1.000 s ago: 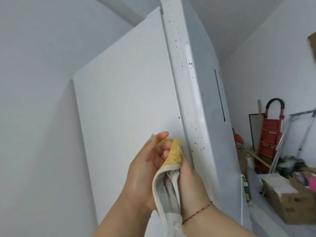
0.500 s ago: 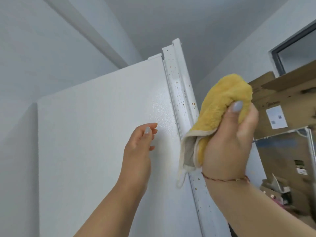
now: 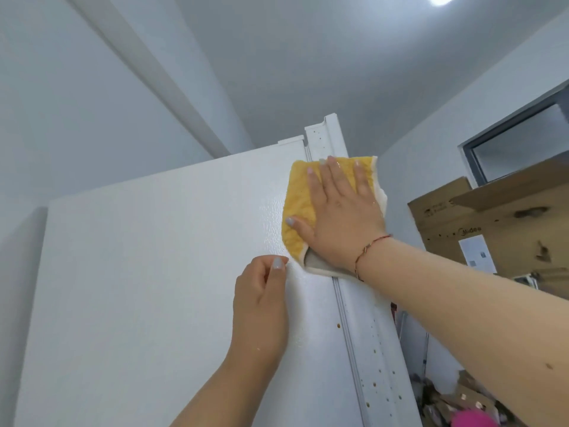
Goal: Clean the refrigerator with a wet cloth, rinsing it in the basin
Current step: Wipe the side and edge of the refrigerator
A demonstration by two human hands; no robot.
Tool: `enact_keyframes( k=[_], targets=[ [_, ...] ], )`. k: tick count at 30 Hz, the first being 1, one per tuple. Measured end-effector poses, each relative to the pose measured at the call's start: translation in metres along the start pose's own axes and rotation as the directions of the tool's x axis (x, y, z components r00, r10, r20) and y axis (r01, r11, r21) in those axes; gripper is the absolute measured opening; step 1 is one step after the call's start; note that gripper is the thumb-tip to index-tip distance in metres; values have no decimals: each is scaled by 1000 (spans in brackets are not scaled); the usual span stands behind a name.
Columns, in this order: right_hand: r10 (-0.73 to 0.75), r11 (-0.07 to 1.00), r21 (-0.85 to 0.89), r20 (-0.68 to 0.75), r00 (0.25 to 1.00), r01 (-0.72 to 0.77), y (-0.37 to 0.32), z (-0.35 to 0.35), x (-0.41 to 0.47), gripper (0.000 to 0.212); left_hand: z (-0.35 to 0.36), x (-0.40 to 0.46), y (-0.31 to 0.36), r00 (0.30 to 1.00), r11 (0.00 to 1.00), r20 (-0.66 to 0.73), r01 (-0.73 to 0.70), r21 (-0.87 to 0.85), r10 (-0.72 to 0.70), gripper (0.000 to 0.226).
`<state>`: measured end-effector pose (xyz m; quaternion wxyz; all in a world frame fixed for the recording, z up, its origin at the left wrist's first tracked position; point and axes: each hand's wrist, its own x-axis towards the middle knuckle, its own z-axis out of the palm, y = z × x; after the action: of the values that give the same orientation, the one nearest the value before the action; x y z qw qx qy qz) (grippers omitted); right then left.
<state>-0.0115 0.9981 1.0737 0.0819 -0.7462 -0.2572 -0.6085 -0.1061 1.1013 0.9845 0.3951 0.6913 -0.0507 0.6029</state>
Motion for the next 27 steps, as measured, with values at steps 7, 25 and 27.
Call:
enact_keyframes(
  k=[7,25,27],
  targets=[
    [-25,999,-29,39,999,26,23,-19,86,91,4,3,-4,999,998,-25,33,-54,-35,22],
    [-45,998,47,-33,998,47,-10,16,-54,109,3,-19,-5,980,997,-197,-17,-77,2,16],
    [-58,996,73,-38,998,60,-13,24,-73,107,4,-22,-5,979,997,-202,-15,-75,-1,17]
  ],
)
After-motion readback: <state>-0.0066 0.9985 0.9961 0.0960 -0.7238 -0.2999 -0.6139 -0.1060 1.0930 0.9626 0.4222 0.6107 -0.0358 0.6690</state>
